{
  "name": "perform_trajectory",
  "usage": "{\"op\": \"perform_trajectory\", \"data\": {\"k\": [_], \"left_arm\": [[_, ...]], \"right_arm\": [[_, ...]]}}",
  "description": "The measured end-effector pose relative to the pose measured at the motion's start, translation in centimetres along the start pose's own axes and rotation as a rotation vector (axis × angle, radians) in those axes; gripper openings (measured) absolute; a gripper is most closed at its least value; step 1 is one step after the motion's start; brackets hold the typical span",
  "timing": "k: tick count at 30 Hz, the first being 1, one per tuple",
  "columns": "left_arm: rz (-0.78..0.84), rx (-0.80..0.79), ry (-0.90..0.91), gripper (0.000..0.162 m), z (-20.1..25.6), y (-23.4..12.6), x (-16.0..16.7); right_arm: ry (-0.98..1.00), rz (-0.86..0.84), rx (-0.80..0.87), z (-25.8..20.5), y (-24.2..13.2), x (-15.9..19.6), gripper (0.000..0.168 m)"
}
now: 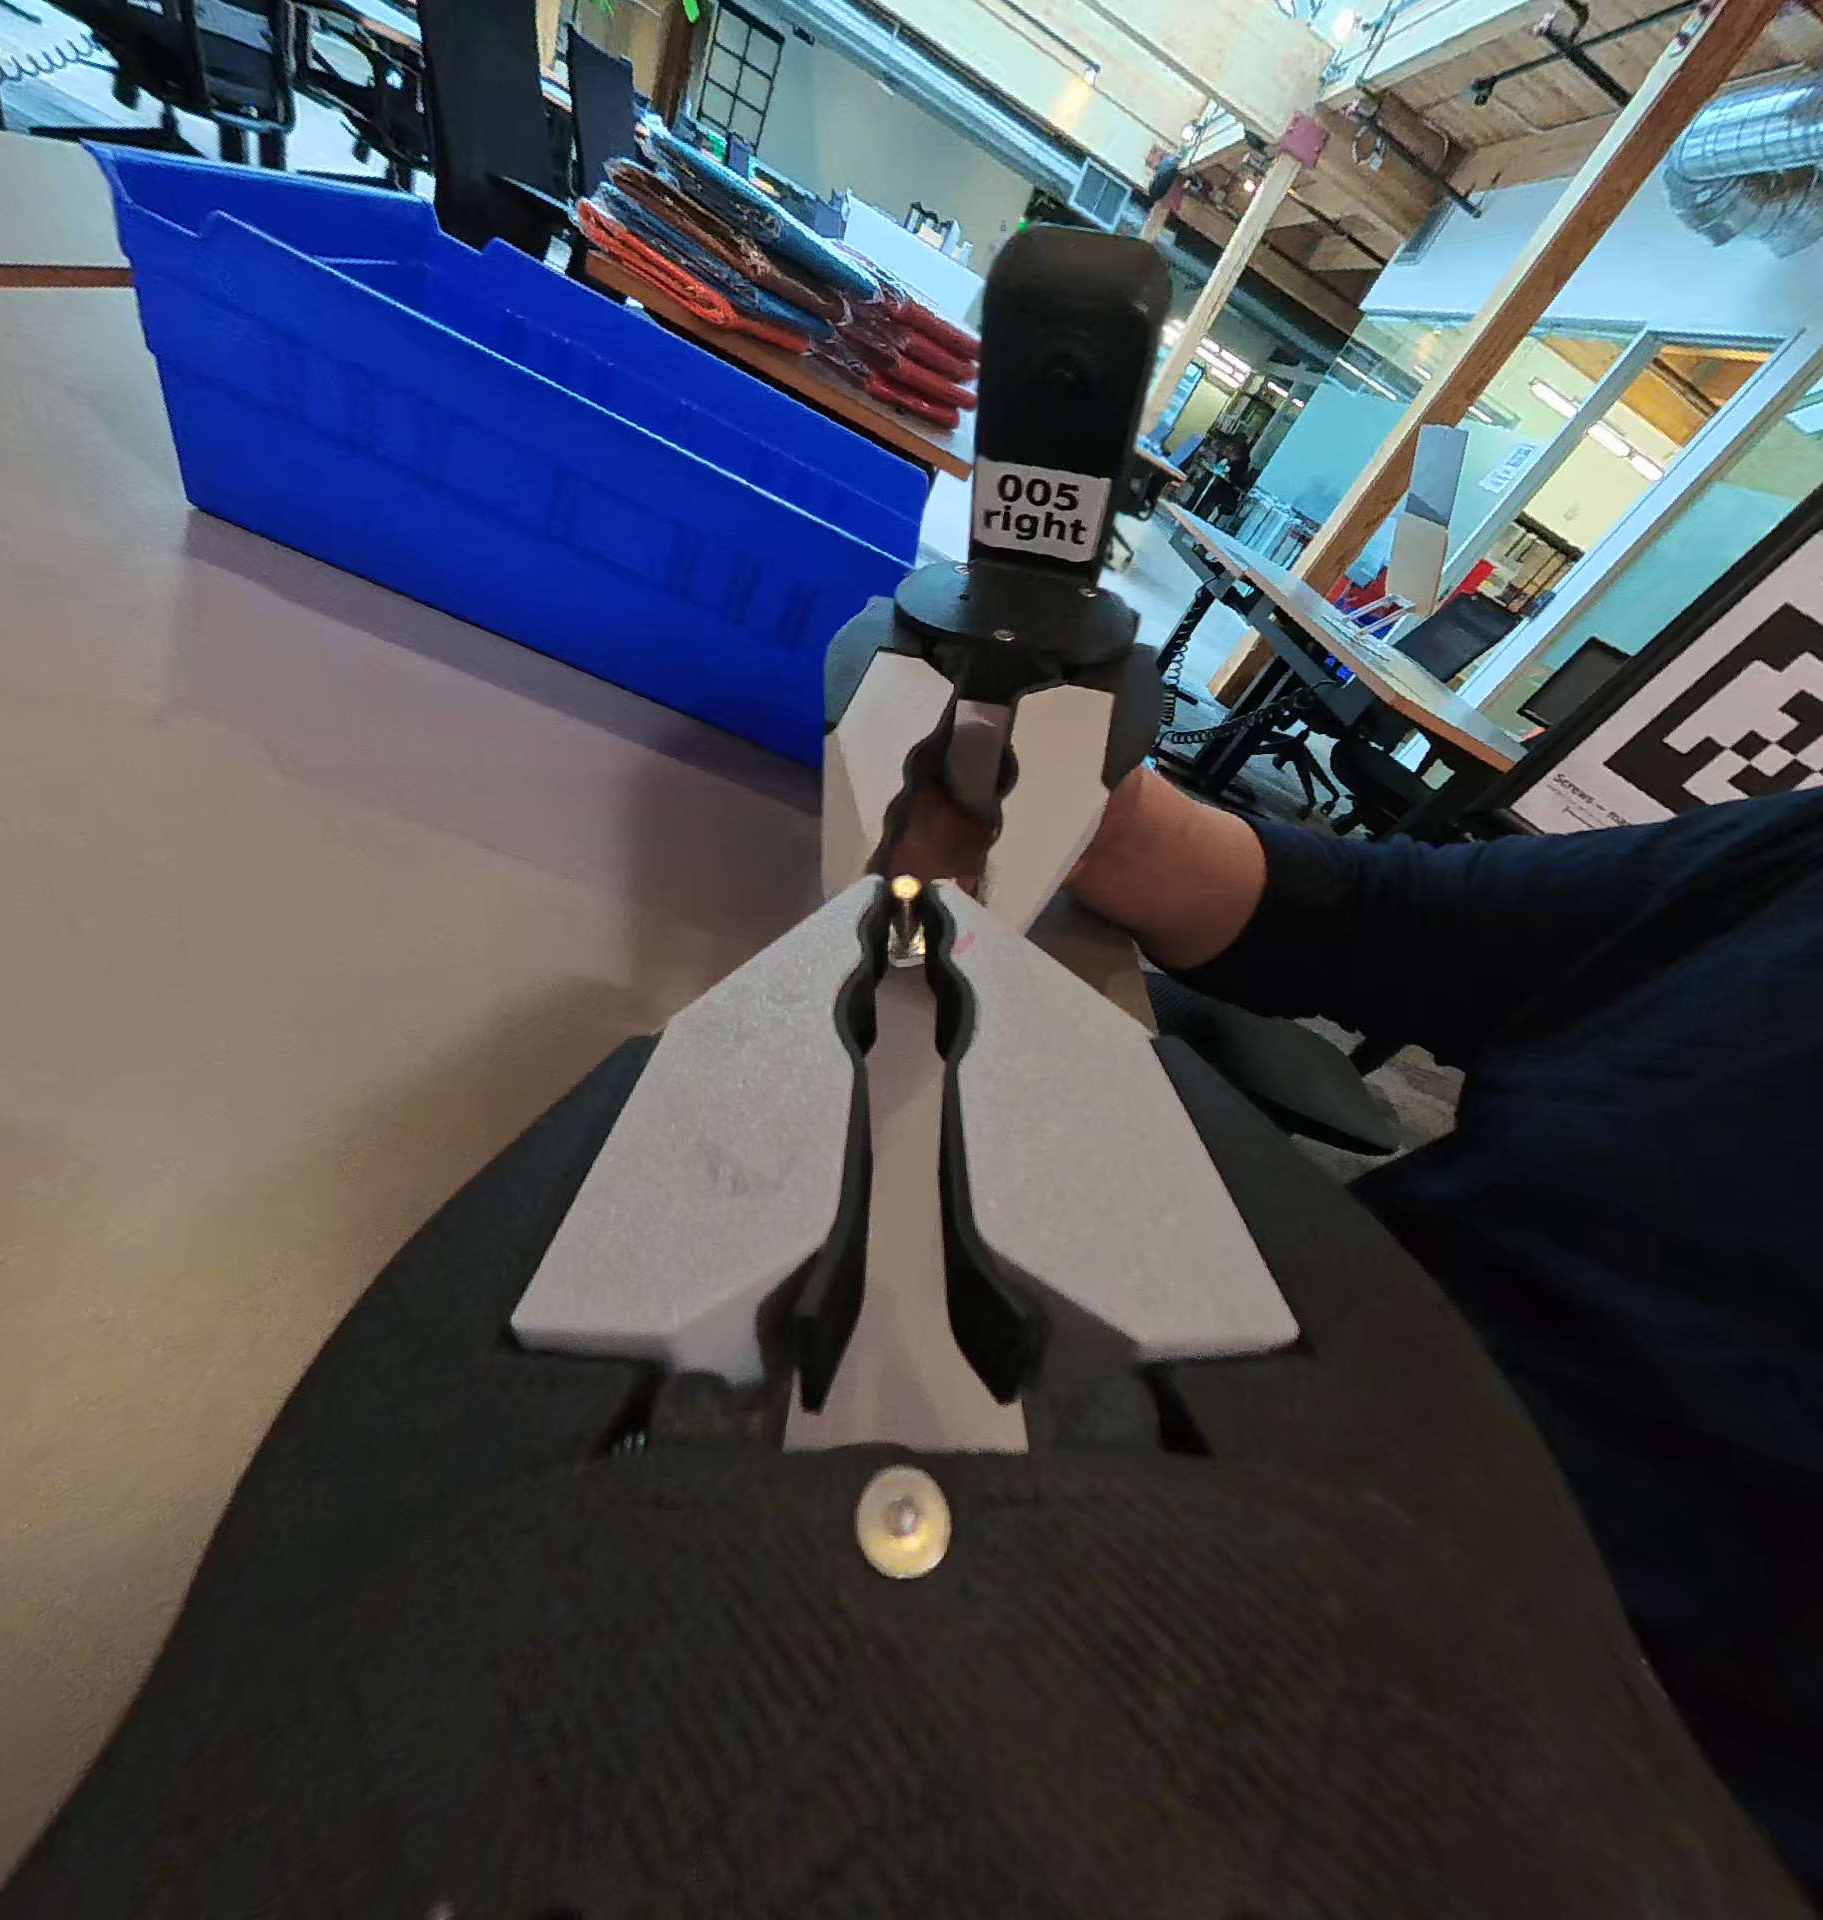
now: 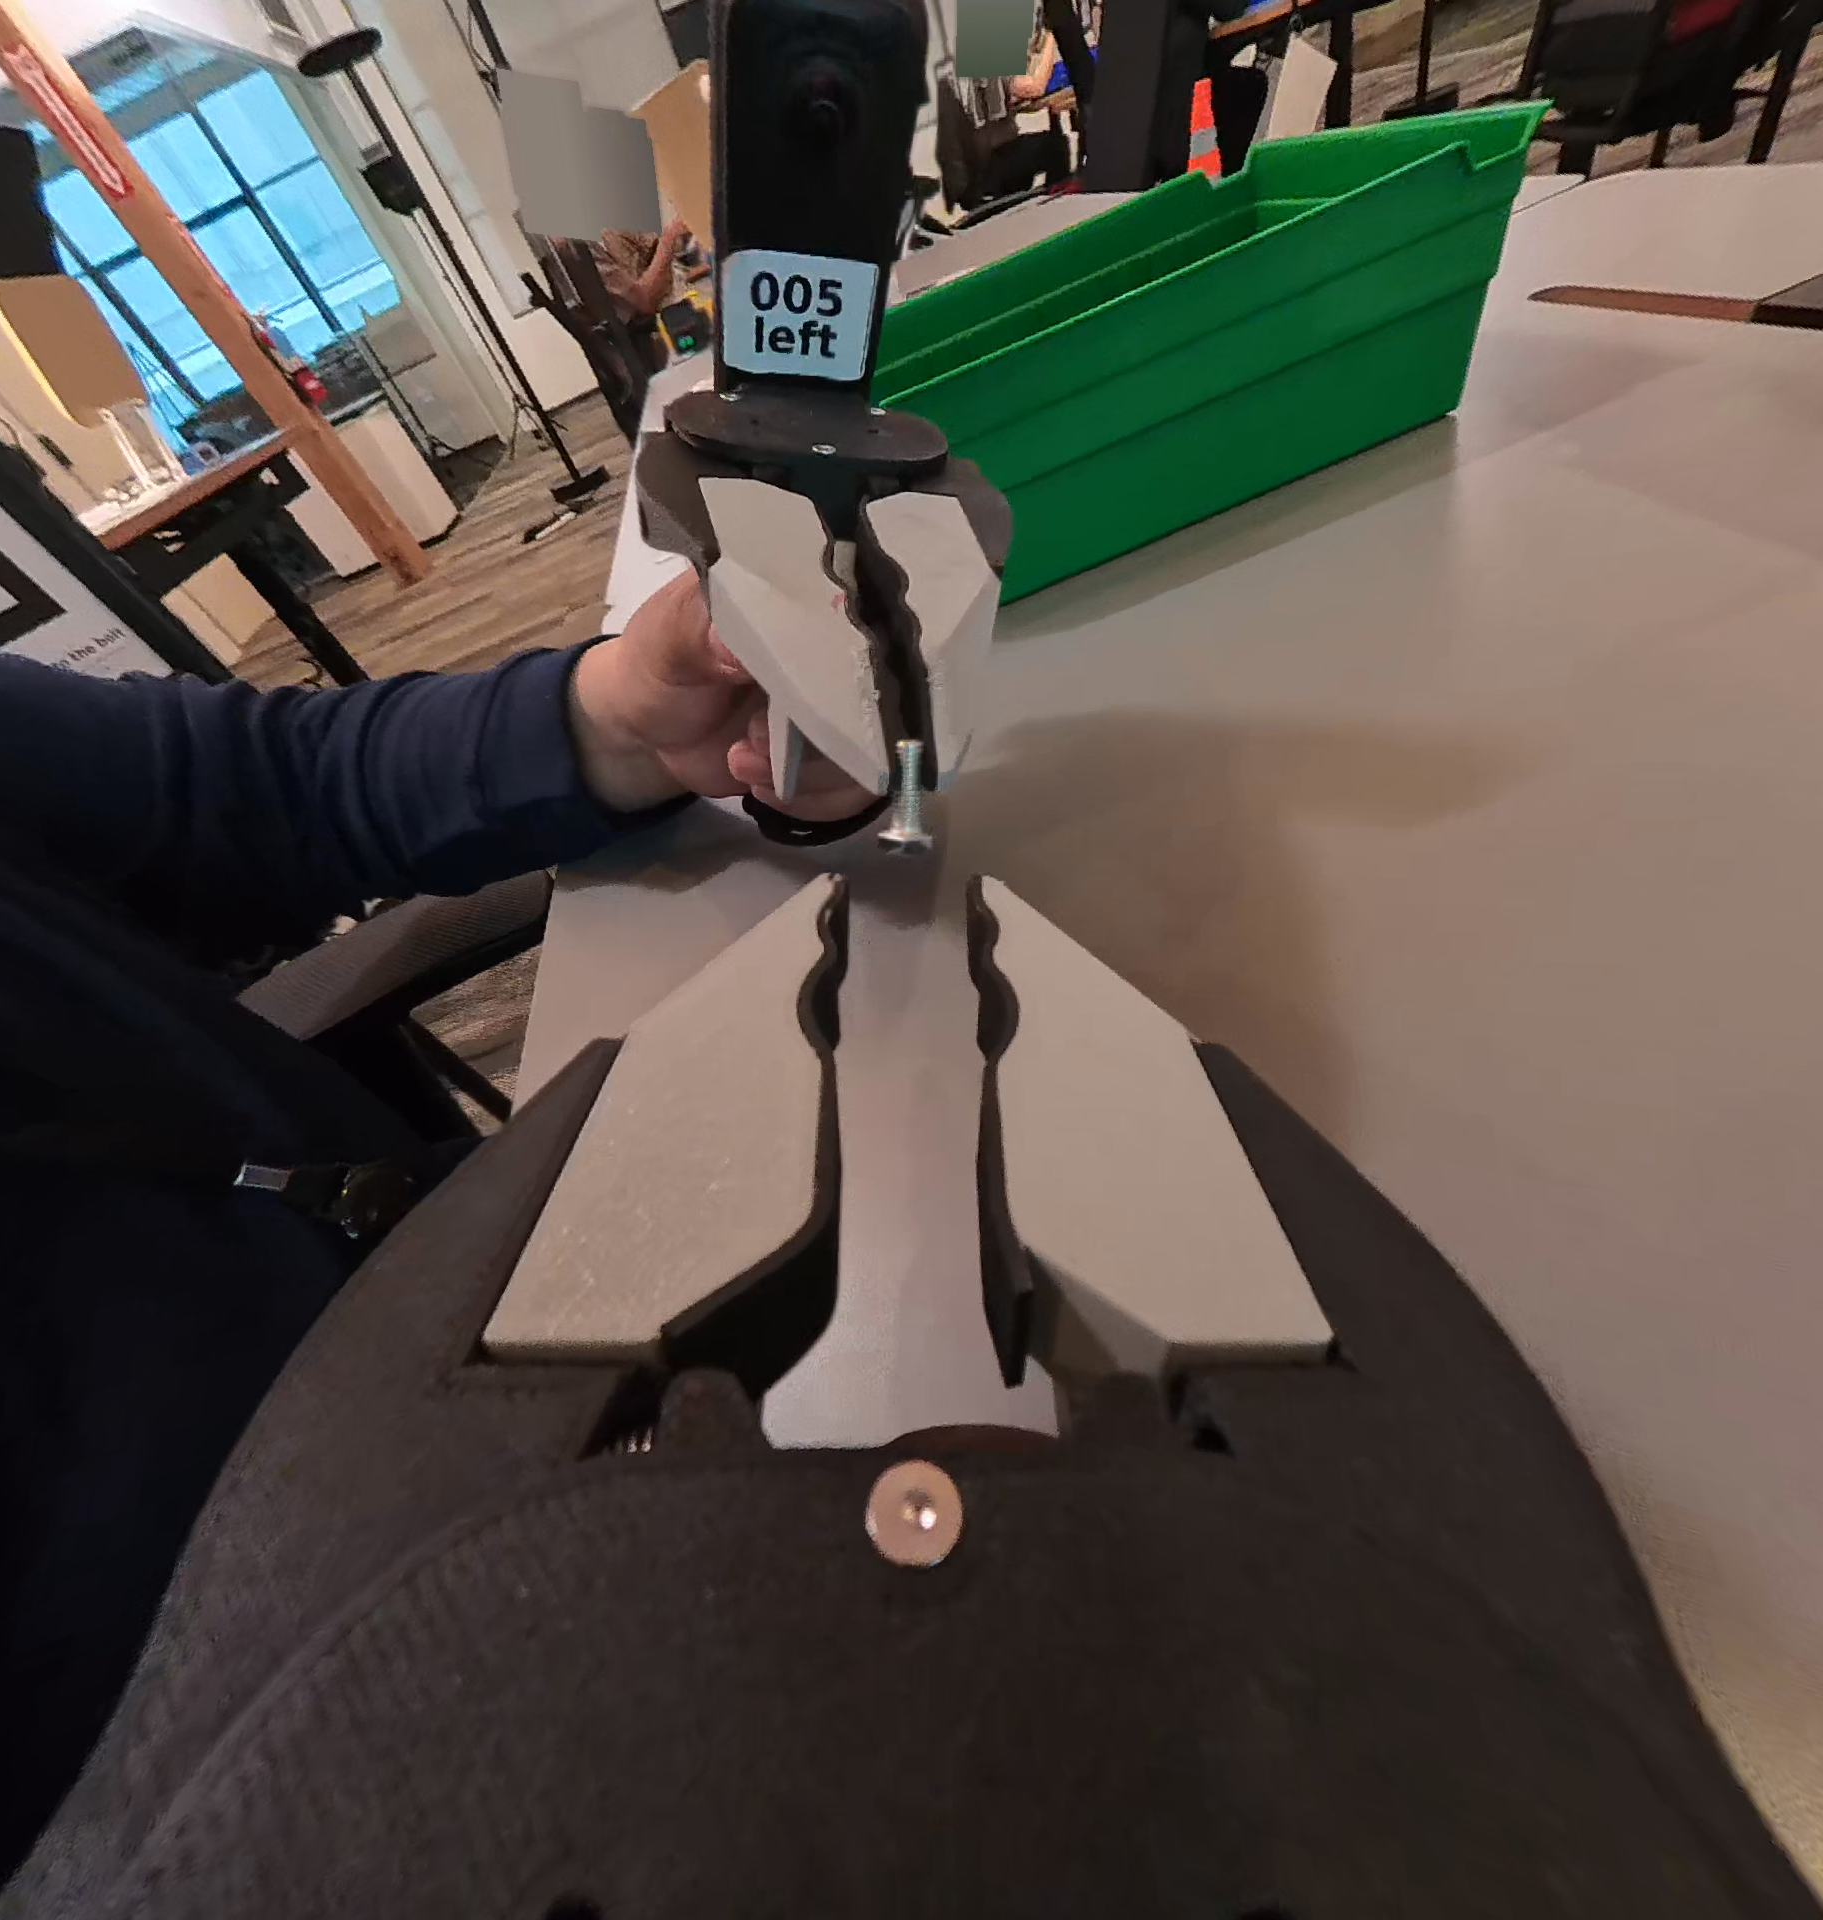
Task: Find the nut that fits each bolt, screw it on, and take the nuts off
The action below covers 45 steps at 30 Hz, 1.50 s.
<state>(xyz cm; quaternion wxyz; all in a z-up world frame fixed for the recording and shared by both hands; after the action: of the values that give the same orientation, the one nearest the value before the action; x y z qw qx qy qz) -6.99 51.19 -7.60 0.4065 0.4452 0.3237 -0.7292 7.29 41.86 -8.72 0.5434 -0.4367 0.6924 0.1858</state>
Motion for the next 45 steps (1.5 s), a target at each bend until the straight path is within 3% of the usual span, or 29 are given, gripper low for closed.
{"op": "perform_trajectory", "data": {"k": [4,10,32,36,41,45], "left_arm": [[-0.013,0.002,0.005,0.003,0.1,0.2,0.1],[-0.024,0.004,0.005,0.003,0.2,0.3,0.2],[-0.022,0.031,-0.051,0.003,0.0,0.6,0.6],[-0.010,0.026,-0.109,0.003,-0.7,-0.1,0.5],[-0.058,0.067,-0.194,0.003,-1.0,-0.1,1.0],[-0.109,0.107,-0.231,0.003,-0.8,0.4,1.5]], "right_arm": [[0.000,-0.005,0.012,0.2,0.2,0.1,0.000],[0.036,0.002,-0.043,0.1,0.3,0.1,0.010],[0.024,0.035,-0.022,-0.2,0.2,0.0,0.007],[-0.121,-0.003,0.085,-0.3,-0.4,-0.1,0.011],[-0.492,-0.019,0.247,-1.9,-1.1,-0.3,0.028],[-0.739,-0.075,0.286,-3.5,0.2,0.6,0.024]]}}
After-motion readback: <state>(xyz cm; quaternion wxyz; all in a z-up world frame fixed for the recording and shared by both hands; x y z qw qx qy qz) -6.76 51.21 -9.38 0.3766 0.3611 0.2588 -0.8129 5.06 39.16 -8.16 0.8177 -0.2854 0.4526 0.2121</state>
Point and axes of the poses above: each gripper's, where its closed fingertips meet, y out along the fingers, x out of its underside, z = x × y across the jaws, the point moved 9 cm from there along -y, back along the fingers, and after that the axes turned 2 degrees about y, right-handed, at the moved point
